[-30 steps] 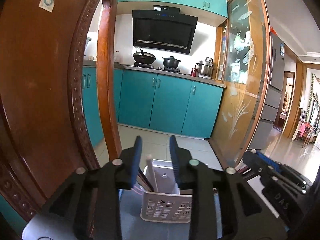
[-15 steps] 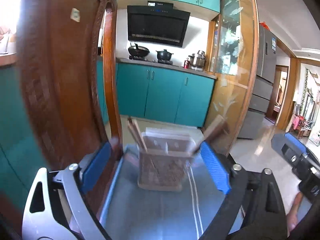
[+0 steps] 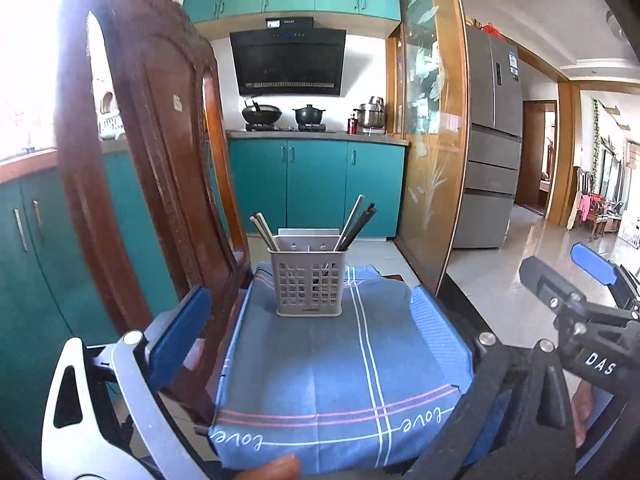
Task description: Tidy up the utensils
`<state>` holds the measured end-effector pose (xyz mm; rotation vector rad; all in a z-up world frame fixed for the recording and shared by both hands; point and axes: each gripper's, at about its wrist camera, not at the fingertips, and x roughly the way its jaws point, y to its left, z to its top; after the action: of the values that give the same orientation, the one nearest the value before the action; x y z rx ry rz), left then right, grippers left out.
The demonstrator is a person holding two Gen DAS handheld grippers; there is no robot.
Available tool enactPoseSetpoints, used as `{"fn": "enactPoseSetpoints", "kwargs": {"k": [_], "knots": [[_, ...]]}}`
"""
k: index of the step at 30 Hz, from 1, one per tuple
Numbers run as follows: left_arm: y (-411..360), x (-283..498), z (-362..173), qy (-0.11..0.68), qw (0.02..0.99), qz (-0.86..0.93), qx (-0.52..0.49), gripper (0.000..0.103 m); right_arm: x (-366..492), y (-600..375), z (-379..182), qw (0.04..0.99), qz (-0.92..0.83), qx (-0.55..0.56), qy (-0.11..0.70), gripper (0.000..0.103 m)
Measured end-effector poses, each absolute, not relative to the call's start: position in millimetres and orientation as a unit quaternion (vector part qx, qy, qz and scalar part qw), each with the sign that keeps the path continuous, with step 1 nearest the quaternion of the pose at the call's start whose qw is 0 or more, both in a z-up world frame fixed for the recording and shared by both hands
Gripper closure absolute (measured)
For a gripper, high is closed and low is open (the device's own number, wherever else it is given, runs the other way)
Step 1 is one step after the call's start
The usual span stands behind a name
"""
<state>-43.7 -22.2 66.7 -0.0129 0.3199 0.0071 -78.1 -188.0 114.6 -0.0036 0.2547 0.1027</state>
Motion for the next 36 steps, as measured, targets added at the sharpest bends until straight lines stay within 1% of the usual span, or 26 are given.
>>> {"fn": "enactPoseSetpoints", "kwargs": {"k": [6,17,36], "knots": [[-19.0,-64.8,71.2,0.157,0.988,0.004,-0.018,0.003,-101.3,-182.5,113.9,0.991,0.052,-0.013,0.126,0.003],[-9.4,-89.0,79.8,0.140,0.990,0.000,-0.027,0.003,-115.0,-169.8,120.1,0.991,0.055,-0.017,0.121,0.003],[-17.0,-99.3,80.5,0.130,0.991,0.000,-0.009,0.003,-127.5,-168.8,124.1,0.992,0.051,-0.018,0.117,0.003]]}}
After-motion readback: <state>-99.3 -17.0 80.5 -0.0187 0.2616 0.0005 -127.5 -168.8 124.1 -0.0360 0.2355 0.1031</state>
